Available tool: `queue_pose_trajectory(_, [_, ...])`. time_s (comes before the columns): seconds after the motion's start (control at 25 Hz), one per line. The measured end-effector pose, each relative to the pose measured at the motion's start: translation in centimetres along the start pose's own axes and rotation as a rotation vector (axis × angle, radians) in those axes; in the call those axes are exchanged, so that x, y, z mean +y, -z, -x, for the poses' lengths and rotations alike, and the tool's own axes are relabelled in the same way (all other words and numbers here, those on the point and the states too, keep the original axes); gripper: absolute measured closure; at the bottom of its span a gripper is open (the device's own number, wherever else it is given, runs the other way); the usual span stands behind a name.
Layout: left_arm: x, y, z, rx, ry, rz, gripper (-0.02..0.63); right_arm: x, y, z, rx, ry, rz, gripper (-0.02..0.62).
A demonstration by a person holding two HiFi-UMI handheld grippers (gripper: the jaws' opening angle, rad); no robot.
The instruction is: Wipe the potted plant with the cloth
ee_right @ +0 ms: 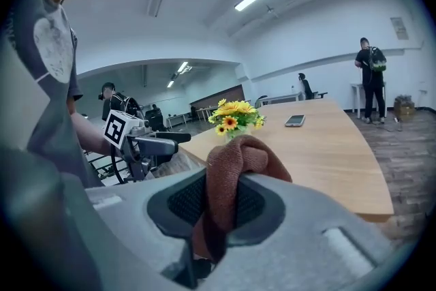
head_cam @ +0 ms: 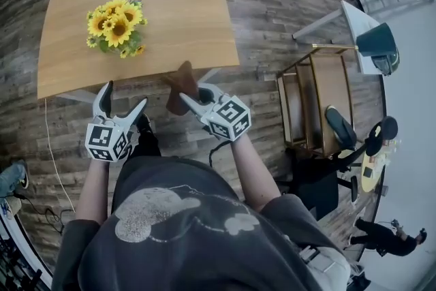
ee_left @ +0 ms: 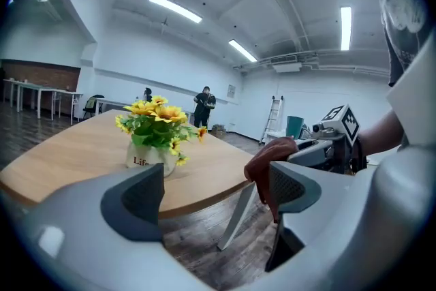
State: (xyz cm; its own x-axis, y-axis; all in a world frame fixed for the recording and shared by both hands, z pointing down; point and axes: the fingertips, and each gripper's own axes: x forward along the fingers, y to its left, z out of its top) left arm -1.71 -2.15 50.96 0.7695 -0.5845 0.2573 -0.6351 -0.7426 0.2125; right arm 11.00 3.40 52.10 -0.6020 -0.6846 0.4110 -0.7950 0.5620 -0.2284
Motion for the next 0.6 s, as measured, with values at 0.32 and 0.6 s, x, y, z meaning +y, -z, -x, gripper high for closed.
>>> queue_pose_trajectory(0.32, [-8.3,0.5,5.4,-0.071,-0.037,0.013,0.258,4.8,3.0,6.5,-0.046,-0.016,0.017,0.540])
queue_pose_trajectory(0.6, [-11.3,2.4,10.2,-0.075,-0.187,0.010,0.418,7.3,6.4,10.7,-0.058,-0.014,-0.028,0.540])
